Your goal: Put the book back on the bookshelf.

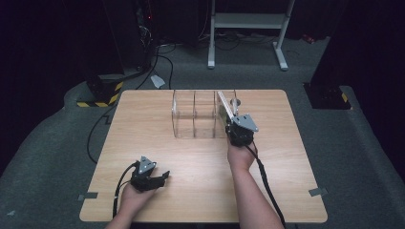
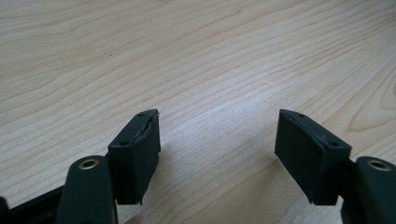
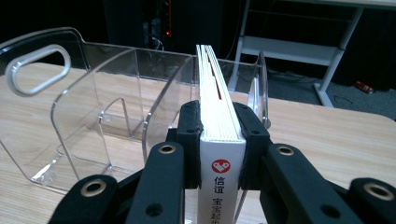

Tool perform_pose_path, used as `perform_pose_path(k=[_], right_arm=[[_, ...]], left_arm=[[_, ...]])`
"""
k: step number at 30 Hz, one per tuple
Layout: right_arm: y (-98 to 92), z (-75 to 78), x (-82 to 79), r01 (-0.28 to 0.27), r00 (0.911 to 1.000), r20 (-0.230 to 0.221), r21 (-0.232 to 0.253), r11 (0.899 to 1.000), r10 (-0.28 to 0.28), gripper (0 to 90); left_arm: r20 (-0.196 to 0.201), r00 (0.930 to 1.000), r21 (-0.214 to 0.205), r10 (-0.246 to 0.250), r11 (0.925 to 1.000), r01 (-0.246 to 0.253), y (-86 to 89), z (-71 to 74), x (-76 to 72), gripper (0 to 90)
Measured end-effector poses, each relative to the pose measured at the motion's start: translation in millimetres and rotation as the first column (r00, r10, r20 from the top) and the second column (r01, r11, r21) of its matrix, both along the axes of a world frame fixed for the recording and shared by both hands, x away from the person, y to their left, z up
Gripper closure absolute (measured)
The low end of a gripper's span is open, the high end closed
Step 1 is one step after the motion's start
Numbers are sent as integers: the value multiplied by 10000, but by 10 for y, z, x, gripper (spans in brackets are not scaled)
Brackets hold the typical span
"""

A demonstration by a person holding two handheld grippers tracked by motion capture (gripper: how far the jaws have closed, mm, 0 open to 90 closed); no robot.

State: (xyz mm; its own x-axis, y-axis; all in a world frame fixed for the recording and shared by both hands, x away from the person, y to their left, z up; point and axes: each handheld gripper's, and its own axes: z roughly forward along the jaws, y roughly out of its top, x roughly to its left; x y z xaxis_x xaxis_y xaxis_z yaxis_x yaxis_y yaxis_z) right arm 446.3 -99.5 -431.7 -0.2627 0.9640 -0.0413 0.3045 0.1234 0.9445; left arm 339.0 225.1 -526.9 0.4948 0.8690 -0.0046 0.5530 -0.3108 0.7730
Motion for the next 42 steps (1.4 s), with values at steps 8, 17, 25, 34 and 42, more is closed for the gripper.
perform_pose_path(k=[8,17,25,34,42], right_arm=[[16,-86,18,89,10000,-42,73,9999,-89,753],[-53,-164,-26,65,9998,-206,378,9993,-57,746],[-99,-215,-68,112,9990,-434,515,9986,-90,740],[-135,-292,-115,92,9983,-575,627,9980,-56,726],[-157,-342,-144,49,9961,-880,709,9975,14,642]], left_arm=[[-18,10000,4,37,10000,-37,3,0,0,315],[-15,10000,54,64,10000,-64,1,0,-6,317],[-18,10000,52,82,10000,-82,-2,-1,-9,317],[-12,9999,101,122,9999,-122,-2,0,-12,317],[-9,9999,92,124,9999,-124,0,-1,-9,317]])
